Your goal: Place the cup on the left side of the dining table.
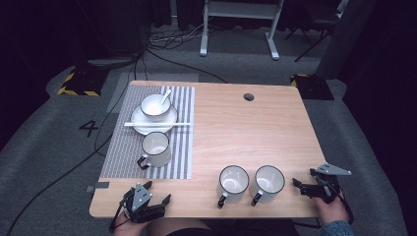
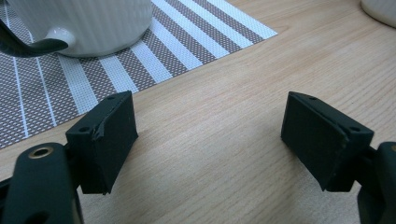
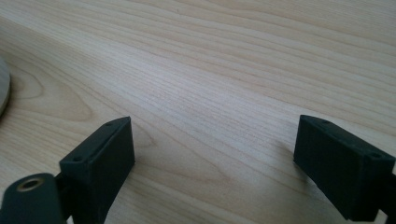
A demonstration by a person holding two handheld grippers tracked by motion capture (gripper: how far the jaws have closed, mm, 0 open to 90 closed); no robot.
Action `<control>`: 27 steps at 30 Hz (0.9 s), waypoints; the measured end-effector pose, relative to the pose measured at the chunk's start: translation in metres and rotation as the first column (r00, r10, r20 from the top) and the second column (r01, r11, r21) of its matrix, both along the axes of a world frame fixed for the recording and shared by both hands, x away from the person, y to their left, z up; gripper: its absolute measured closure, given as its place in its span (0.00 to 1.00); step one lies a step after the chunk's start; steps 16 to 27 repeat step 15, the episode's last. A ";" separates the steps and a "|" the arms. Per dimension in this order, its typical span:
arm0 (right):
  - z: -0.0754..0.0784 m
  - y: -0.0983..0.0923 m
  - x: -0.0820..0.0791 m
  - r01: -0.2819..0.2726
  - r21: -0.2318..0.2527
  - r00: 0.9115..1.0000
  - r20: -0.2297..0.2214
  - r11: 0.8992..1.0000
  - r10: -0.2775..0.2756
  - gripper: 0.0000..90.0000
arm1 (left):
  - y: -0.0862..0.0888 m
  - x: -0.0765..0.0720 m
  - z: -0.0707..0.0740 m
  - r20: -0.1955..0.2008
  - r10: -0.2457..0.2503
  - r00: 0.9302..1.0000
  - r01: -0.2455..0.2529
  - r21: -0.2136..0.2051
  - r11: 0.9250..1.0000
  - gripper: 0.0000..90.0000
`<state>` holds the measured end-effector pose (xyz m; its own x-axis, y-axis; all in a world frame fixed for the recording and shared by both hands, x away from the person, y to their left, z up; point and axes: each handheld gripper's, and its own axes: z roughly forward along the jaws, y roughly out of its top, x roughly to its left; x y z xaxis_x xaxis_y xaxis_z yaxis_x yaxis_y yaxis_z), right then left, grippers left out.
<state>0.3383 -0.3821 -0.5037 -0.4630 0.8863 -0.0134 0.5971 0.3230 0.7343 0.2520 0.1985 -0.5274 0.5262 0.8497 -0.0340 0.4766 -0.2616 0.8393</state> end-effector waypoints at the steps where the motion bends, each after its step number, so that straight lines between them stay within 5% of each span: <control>1: 0.000 0.000 0.001 -0.004 0.001 1.000 -0.003 1.000 0.004 0.12 | 0.000 0.000 0.000 0.000 0.000 1.000 0.000 -0.001 1.000 0.21; 9: -0.001 0.000 0.006 0.017 -0.012 1.000 -0.023 1.000 -0.018 0.00 | 0.000 0.000 0.000 0.001 -0.004 1.000 0.004 0.000 1.000 0.20; 27: -0.001 0.002 0.009 0.030 -0.009 0.999 -0.032 1.000 -0.030 0.00 | 0.000 0.000 0.000 0.003 -0.010 1.000 0.010 0.005 1.000 0.20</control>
